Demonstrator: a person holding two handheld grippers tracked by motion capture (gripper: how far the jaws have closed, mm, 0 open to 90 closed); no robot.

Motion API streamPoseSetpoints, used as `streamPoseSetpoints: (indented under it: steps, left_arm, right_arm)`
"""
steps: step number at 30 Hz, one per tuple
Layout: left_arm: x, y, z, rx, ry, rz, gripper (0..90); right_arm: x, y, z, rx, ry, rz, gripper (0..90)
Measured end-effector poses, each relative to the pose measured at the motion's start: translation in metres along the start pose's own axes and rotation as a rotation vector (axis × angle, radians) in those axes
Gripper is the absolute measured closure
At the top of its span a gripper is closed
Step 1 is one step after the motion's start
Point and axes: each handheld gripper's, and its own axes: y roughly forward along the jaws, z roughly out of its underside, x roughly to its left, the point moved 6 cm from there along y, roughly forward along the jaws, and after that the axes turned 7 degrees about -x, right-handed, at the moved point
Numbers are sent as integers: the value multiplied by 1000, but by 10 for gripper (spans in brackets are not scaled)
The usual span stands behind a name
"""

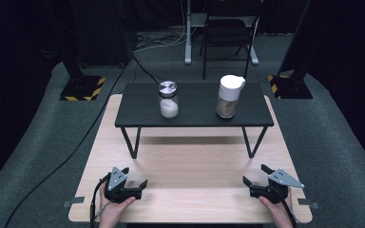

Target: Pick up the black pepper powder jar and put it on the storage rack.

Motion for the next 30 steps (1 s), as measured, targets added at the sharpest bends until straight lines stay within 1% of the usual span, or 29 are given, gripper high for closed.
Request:
streamPoseSetpoints:
  steps: [14,30]
  left_arm:
    - [0,0,0,2,-4,2,95]
    - [0,0,0,0,2,0,96]
  right_arm:
    - [0,0,0,3,0,0,79]
    - [0,0,0,5,-3,-2,80]
